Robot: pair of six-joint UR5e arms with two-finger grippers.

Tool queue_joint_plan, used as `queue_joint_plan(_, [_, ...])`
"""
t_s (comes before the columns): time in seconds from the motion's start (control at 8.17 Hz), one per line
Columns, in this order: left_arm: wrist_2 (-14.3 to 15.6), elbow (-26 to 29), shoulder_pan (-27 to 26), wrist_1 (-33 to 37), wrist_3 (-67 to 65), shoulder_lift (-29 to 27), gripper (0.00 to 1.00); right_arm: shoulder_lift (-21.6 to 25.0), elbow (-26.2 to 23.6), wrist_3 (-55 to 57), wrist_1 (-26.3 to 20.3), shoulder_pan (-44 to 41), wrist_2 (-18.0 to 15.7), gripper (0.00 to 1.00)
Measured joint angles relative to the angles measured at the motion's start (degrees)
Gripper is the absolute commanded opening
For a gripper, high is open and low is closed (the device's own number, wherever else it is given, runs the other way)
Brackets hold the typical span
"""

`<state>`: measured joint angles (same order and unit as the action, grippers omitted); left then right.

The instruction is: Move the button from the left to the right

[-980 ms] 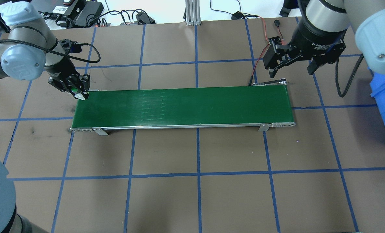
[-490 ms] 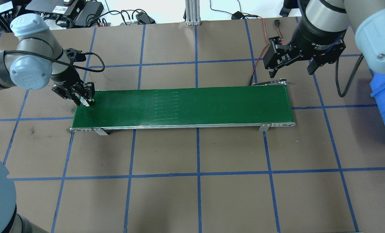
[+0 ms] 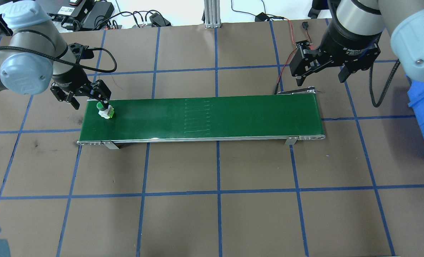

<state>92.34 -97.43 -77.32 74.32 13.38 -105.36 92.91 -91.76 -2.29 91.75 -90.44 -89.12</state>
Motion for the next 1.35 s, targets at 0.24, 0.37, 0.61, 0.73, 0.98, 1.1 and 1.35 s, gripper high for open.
queue_joint_plan(0.24, [-0.1,0.1,-2.3,5.9,-2.7,6.6,1.00,0.0,0.0,0.1,-0.1,0.0,0.0,1.00])
queue_joint_plan(0.37, [-0.1,0.1,-2.9,7.6,-3.9,9.6,1.00,0.0,0.0,0.2,-0.1,0.0,0.0,1.00])
queue_joint_plan(0.61, [0.1,0.2,-3.2,9.0,-4.7,13.4,1.00,-0.1,0.0,0.3,0.0,-0.1,0.0,1.00])
queue_joint_plan(0.73, [0.7,0.2,-3.0,9.3,-4.7,14.4,1.00,-0.5,0.0,0.3,0.1,-0.1,0.1,1.00])
queue_joint_plan(0.98, [2.2,0.2,-2.5,9.1,-4.6,15.0,1.00,-2.2,0.0,0.4,0.9,-0.1,0.3,1.00])
queue_joint_plan(1.1, [2.6,0.2,-2.4,9.1,-4.6,14.8,1.00,-3.4,0.0,0.6,2.4,-0.1,0.5,1.00])
queue_joint_plan(1.35, [2.8,0.3,-2.3,9.1,-4.7,13.5,1.00,-6.4,-0.1,0.9,6.0,-0.1,0.2,1.00])
